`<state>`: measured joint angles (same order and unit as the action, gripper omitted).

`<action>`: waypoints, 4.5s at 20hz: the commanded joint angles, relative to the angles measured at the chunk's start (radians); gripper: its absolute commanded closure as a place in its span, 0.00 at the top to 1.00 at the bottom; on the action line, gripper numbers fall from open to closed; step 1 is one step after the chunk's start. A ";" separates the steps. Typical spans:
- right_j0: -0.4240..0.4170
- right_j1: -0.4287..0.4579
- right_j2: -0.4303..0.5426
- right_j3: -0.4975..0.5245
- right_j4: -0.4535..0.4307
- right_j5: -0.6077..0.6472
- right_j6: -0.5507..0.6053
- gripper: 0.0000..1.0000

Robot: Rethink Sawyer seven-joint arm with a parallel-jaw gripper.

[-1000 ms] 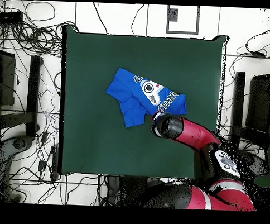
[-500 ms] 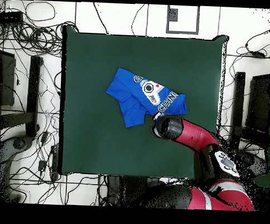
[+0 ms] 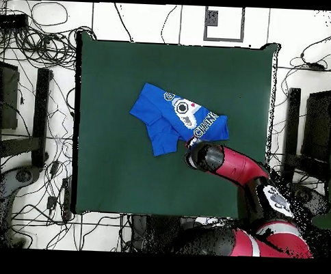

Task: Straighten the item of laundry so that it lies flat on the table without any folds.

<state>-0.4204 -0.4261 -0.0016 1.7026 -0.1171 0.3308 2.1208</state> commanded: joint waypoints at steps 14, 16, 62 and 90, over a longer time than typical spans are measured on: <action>0.017 0.030 0.077 0.080 0.003 0.025 0.076 0.00; 0.013 0.027 0.079 0.084 0.004 0.023 0.076 0.00; 0.005 -0.026 0.081 0.006 -0.066 0.092 -0.002 0.00; 0.001 -0.015 0.092 0.036 -0.099 0.012 0.033 1.00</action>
<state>-0.4256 -0.4761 -0.0018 1.6818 -0.1790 0.4199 2.1208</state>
